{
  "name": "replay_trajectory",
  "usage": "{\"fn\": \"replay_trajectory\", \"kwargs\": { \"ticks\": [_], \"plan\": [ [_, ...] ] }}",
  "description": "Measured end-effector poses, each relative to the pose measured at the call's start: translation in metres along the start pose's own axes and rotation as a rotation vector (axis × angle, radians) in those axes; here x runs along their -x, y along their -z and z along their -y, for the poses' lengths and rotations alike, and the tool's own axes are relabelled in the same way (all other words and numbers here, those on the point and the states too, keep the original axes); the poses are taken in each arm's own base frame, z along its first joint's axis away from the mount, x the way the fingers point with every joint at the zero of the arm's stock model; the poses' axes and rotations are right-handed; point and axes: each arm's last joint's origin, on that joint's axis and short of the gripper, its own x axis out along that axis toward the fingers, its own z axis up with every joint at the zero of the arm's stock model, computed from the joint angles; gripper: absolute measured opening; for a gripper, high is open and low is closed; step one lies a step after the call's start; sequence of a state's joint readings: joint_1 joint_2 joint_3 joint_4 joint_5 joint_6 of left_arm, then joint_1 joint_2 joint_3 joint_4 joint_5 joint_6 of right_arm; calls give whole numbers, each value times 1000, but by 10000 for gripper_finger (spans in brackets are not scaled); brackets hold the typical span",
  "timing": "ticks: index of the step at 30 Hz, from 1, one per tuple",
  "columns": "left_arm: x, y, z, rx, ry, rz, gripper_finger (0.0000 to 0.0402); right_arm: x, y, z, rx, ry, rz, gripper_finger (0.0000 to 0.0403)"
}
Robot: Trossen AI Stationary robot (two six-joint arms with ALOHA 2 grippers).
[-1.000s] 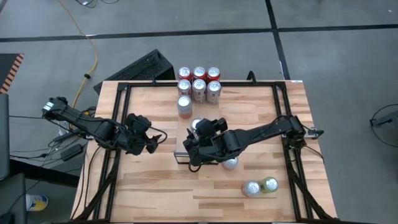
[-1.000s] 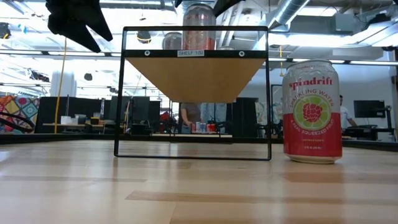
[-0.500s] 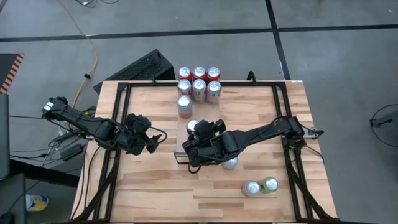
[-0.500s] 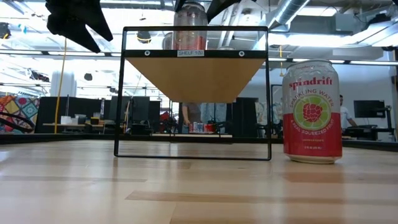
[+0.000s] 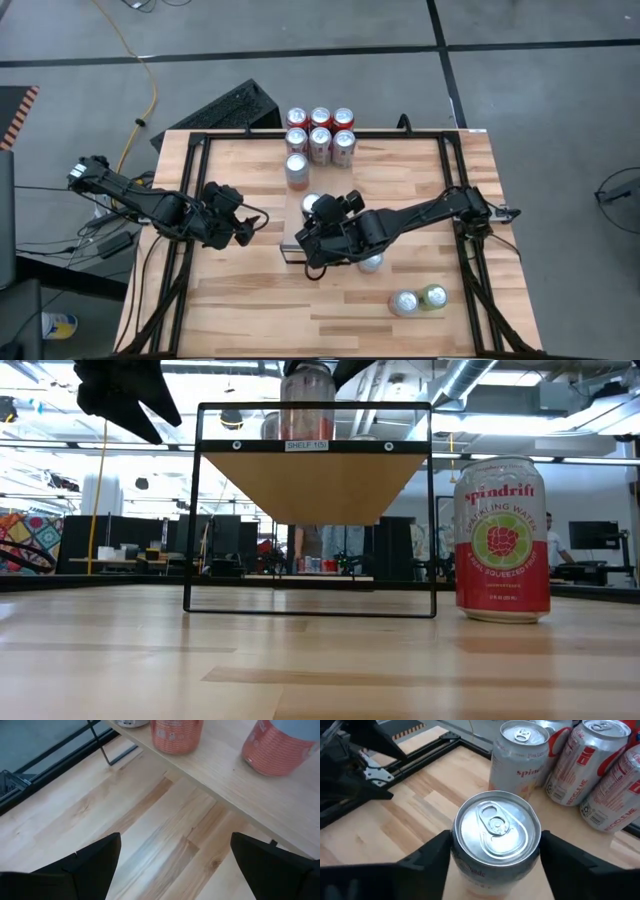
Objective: Place canned beverage on shelf
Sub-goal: Put the left orange-white soda can on the shelf aligned with the other orange-white soda can
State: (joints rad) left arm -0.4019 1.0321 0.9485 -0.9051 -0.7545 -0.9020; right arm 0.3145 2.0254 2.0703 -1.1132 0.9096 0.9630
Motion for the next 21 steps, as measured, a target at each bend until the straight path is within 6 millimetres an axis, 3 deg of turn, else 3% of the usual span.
{"fn": "replay_trajectory", "kwargs": {
  "ticks": [5, 9, 21],
  "plan": [
    [0, 0, 0, 4, -6, 9, 363, -1, 0, 1, 11, -8, -30, 340],
    [0, 0, 0, 9, -6, 10, 363, -3, -1, 2, -30, -3, -28, 377],
    [0, 0, 0, 1, -10, 14, 363, -12, -5, 3, -95, 30, 2, 364]
  ]
}}
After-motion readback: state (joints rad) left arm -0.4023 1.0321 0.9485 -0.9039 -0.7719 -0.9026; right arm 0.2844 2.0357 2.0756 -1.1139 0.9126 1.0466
